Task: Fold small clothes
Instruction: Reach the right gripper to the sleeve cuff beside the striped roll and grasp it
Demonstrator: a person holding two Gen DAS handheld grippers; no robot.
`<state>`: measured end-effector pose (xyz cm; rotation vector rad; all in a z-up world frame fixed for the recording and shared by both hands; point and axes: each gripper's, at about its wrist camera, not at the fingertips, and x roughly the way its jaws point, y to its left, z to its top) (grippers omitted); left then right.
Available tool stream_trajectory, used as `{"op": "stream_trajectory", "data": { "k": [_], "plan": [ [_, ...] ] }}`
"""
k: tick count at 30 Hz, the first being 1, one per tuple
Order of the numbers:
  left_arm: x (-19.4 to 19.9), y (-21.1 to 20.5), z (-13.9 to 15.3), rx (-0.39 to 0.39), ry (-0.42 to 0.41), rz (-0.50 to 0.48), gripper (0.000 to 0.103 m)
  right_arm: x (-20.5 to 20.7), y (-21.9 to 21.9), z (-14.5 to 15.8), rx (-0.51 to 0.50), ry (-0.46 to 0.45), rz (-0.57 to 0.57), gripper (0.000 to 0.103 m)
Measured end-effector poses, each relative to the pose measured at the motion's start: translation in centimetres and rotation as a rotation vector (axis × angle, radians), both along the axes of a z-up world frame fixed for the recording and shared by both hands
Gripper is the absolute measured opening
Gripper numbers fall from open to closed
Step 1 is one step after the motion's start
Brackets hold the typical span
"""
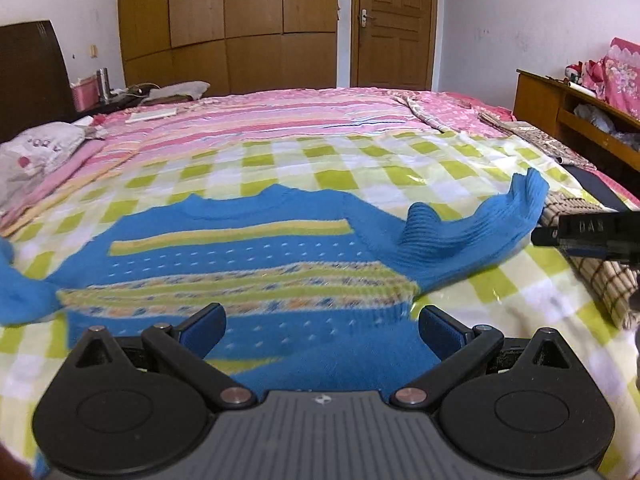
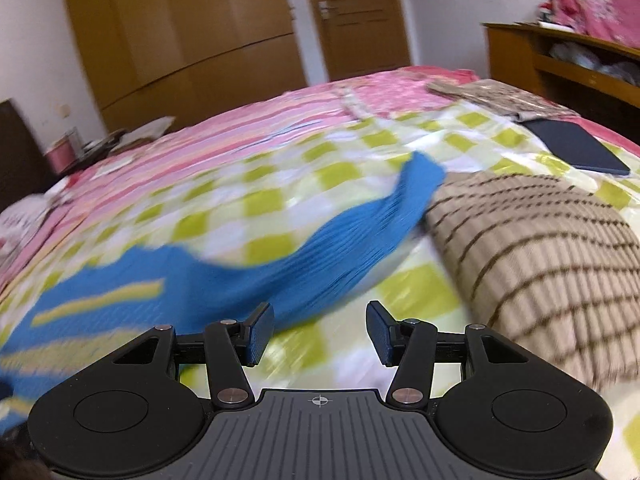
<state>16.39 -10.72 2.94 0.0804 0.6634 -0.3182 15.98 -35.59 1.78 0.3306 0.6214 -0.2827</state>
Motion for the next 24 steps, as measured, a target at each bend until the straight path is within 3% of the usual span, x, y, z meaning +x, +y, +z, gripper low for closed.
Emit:
{"op": "stream_trajectory", "data": {
  "k": [9,13,17,20,24],
  "plan": [
    [2.3,-2.0,-1.2,0.01,-0.012,-0.047,0.103,5.0,-7.8,-2.2,0.15,0.012,-0.201,0.051],
    [2.3,-2.0,-1.7,0.019,-0.003,-0.065,0.103,6.6,-7.9,-2.5,0.155,0.004,-0.21,0.051],
    [2.0,-1.5,-1.8,0.023,-0.009,-0.076,0.103,6.6,-7.5,-2.8,0.289,-0.022,-0.193,0.051],
    [1.8,-1.2,-1.7,0.021,-0.017,-0.082,0.103,7.0,-7.4,-3.5,0.242,0.015,-0.238,0.049],
    [1.3,-0.4,-1.3,0.031,-0.04,-0.095,0.103,7.3,-8.6,-4.1,0.283,-0.02,-0.286,0.047]
  ]
}}
